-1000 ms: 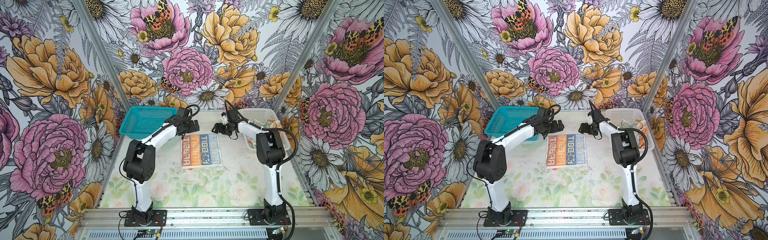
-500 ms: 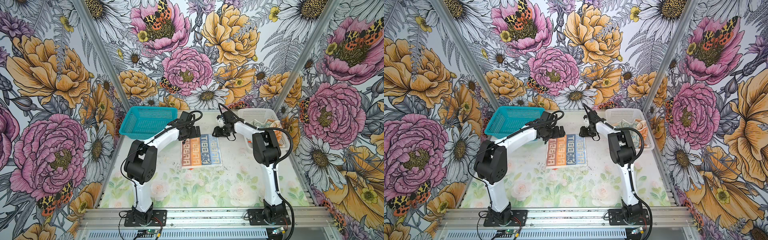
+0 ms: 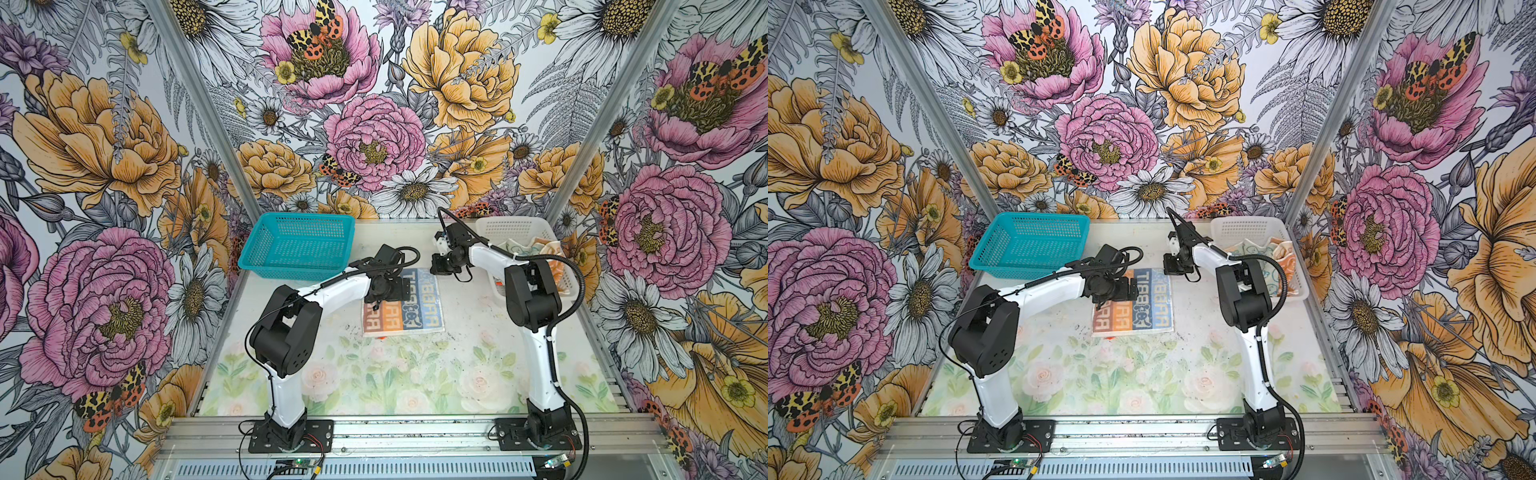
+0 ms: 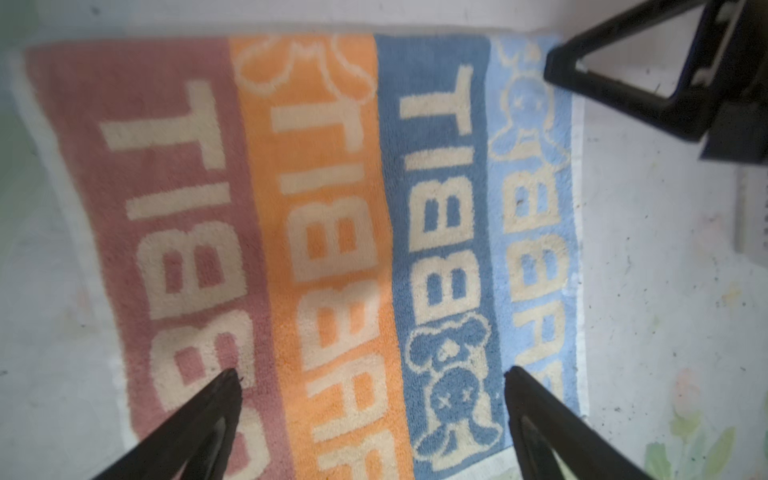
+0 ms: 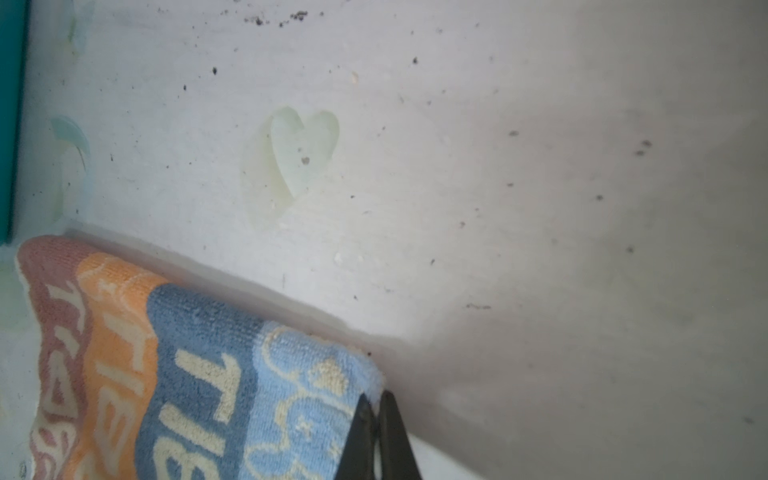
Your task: Fold and stack the towels
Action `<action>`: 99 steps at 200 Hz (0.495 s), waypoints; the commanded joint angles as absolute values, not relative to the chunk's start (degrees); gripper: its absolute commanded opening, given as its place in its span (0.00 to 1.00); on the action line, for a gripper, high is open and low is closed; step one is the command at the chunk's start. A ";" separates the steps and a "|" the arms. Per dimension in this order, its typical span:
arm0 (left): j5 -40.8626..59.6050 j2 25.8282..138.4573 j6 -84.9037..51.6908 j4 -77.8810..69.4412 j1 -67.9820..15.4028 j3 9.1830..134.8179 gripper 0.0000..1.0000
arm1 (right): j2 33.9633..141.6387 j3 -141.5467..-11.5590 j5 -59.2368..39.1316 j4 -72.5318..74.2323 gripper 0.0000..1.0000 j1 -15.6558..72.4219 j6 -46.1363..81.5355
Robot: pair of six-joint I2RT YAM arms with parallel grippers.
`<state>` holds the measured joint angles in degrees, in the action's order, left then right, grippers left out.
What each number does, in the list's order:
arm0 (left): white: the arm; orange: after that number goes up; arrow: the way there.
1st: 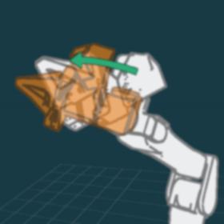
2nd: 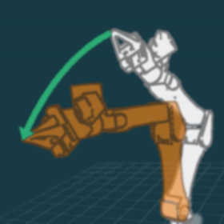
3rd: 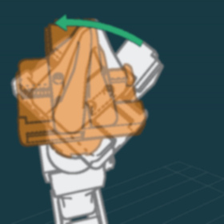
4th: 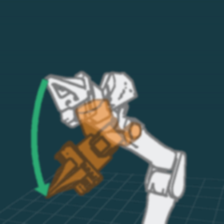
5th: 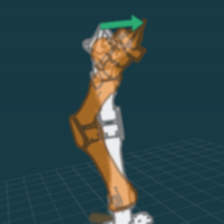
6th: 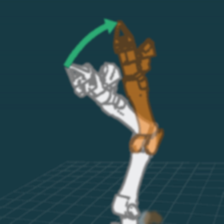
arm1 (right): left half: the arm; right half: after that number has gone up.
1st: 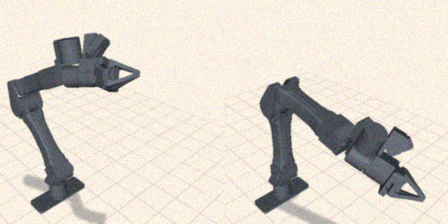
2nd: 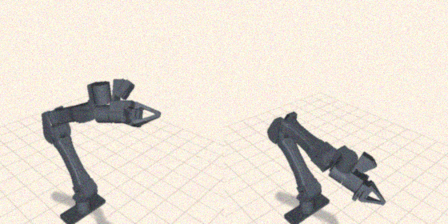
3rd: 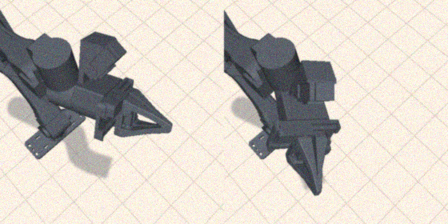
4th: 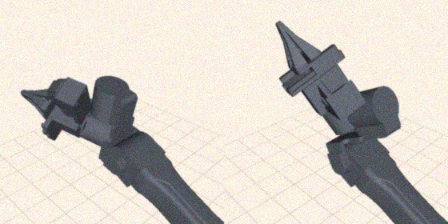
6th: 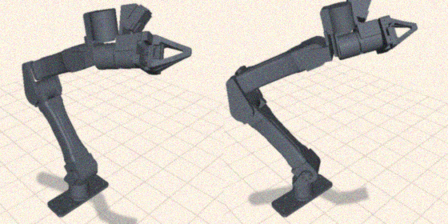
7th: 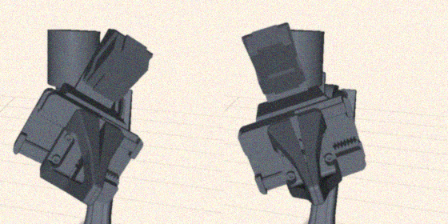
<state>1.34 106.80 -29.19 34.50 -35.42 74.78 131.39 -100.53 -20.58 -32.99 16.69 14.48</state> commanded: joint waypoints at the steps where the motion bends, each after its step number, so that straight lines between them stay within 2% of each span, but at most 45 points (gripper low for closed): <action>1: -0.22 106.25 -30.97 33.54 -37.01 72.73 0.99 | 130.57 -100.01 -19.99 -33.69 0.01 16.43 14.69; 99: 0.91 111.93 -35.96 30.58 -45.07 73.71 0.99 | 130.86 -101.32 -18.63 -36.55 0.00 14.22 11.24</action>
